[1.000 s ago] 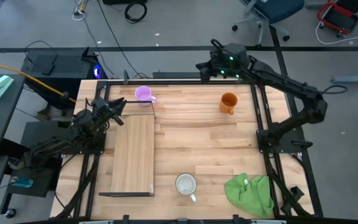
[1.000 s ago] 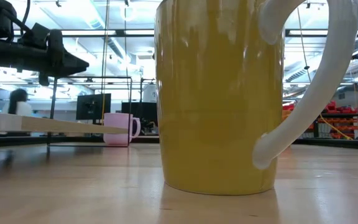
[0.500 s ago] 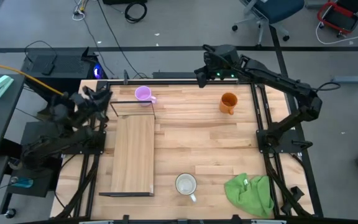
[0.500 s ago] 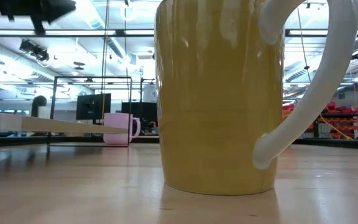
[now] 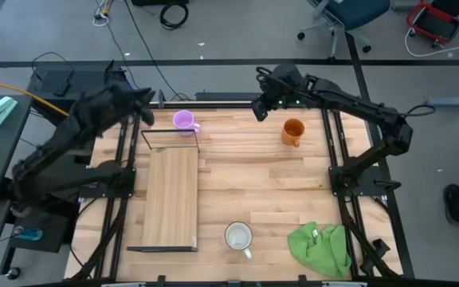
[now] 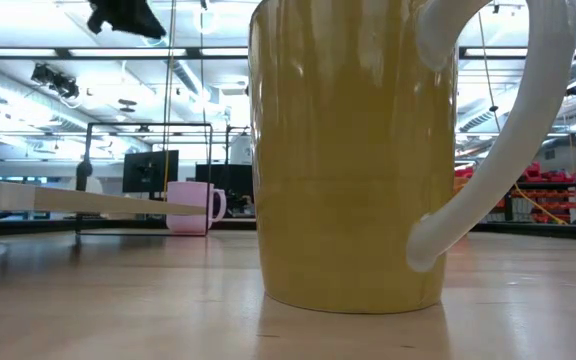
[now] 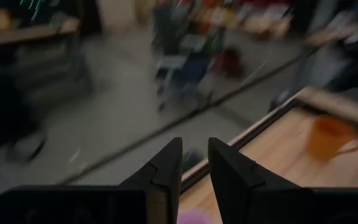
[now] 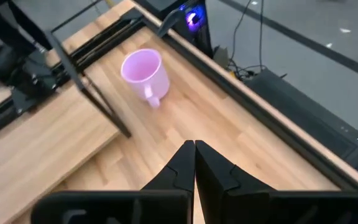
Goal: Stack small to large cups/mugs on shelf
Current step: Move the pink mug to the right side of the shelf
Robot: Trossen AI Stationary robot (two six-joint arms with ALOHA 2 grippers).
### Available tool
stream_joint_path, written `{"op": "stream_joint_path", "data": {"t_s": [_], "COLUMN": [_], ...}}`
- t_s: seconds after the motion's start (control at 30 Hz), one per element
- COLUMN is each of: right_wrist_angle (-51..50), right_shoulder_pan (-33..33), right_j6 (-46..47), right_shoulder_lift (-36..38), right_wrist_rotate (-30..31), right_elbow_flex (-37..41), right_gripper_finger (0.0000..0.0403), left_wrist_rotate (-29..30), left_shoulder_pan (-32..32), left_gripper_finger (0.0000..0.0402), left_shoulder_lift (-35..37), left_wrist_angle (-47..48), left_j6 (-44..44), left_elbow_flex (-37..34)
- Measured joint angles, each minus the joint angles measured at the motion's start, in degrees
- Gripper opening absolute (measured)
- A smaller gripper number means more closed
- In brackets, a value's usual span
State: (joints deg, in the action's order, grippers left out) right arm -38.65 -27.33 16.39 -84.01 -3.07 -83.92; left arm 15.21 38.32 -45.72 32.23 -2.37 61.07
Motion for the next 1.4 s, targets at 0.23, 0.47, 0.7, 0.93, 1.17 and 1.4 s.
{"op": "stream_joint_path", "data": {"t_s": [0.23, 0.47, 0.7, 0.93, 1.17, 1.4], "right_wrist_angle": [-3.7, -6.0, -7.6, -8.2, -8.2, -8.3], "right_shoulder_pan": [3.8, 6.0, 7.5, 9.0, 9.2, 9.2], "right_j6": [-0.7, -1.5, -0.9, -0.9, -1.0, -1.4], "right_shoulder_lift": [0.0, 0.0, 0.0, 0.1, 0.1, 0.1], "right_wrist_rotate": [0.0, 0.0, 0.0, 0.0, 1.2, 2.2], "right_elbow_flex": [0.0, 0.0, 0.0, 0.0, 0.0, 0.0], "right_gripper_finger": [0.0018, 0.0018, 0.0018, 0.0018, 0.0018, 0.0018], "left_wrist_rotate": [-7.0, -18.9, -18.9, -19.0, -19.7, -22.2], "left_shoulder_pan": [12.1, 19.3, 22.4, 22.6, 22.2, 20.2], "left_gripper_finger": [0.0073, 0.0064, 0.0078, 0.0106, 0.0134, 0.0146], "left_shoulder_lift": [-17.5, -32.2, -41.1, -46.7, -52.0, -55.3], "left_wrist_angle": [22.9, 32.7, 34.5, 34.5, 34.7, 34.0], "left_j6": [-0.5, 5.3, 10.3, 15.5, 16.3, 16.5], "left_elbow_flex": [16.1, 21.7, 24.9, 25.2, 25.2, 25.2]}}
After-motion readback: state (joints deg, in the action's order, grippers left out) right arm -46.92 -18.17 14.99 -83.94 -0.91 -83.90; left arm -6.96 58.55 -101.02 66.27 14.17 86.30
